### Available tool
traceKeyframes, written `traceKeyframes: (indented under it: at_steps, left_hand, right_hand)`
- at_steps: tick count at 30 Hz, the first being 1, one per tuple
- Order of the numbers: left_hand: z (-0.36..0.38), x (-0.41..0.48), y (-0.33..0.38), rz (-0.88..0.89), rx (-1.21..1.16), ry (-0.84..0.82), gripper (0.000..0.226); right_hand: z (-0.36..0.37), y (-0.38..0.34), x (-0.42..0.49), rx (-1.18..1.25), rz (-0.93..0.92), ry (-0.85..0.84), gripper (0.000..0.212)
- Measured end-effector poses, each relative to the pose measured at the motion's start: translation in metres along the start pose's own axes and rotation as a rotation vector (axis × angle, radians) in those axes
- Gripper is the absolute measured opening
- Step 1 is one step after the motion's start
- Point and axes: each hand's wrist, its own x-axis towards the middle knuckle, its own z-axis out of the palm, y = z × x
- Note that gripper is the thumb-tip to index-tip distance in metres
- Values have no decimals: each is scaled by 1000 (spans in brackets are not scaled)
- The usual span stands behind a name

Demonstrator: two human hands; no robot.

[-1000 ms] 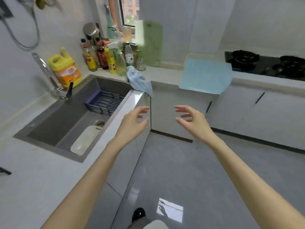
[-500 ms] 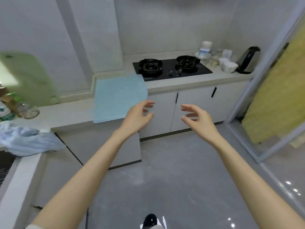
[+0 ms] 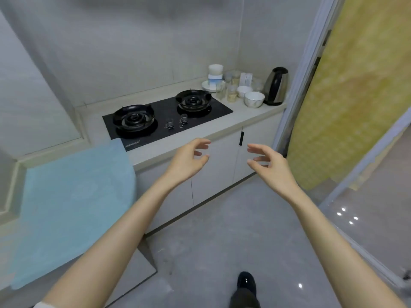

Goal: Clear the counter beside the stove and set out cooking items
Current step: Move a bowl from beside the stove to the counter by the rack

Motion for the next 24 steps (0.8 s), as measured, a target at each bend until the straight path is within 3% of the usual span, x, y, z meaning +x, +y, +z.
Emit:
traceKeyframes:
  at_steps: [13,24]
  left_hand:
    - [90,274,12,-81,-78,35,35]
    - [143,460,-26,-198,-185,-21,36]
  right_hand:
    - [-89,106,272,-43,16,-35,41]
    - [-107,200,446,-89,131,-33,42]
